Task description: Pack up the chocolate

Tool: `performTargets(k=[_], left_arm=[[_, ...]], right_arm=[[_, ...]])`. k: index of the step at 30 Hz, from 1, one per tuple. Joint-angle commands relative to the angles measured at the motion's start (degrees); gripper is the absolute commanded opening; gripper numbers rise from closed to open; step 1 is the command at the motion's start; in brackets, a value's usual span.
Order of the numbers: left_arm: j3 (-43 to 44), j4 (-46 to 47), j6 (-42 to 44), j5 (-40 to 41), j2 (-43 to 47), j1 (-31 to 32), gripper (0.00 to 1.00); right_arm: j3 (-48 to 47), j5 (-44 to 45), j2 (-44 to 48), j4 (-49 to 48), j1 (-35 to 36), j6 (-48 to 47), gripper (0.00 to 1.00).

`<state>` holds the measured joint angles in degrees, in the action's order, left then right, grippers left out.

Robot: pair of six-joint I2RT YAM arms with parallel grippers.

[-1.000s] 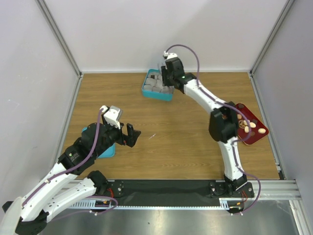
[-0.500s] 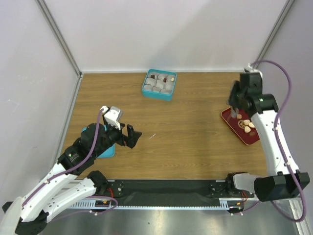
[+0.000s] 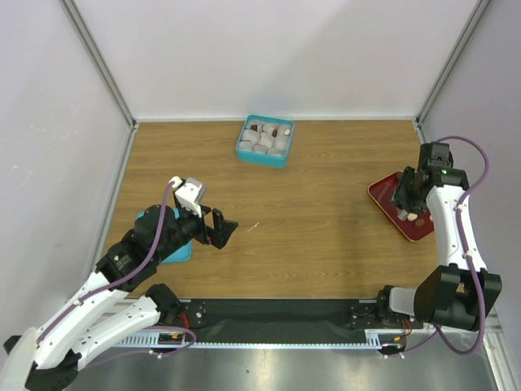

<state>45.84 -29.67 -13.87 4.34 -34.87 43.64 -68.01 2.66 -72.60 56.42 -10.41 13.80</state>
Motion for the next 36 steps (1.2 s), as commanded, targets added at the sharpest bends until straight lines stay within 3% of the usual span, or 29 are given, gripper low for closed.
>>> performTargets(k=[1,15,36], left_arm=[[-0.14,1.99,0.86,-0.21,-0.02,-0.04,1.00],[-0.05,2.07,0.95,-0.30,-0.20,-0.04,1.00],[0.03,1.99,1.12,0.14,-0.11,-0.04,1.00]], right_arm=[[0.16,-2.13,-0.17,-2.81,-0.92,-1.06,0.48],[0.68,-2.04,-1.93,-6.85,-1.27,6.94,0.49],[4.29,-1.16,-7.38,-12.39,-3.12,6.41,0.50]])
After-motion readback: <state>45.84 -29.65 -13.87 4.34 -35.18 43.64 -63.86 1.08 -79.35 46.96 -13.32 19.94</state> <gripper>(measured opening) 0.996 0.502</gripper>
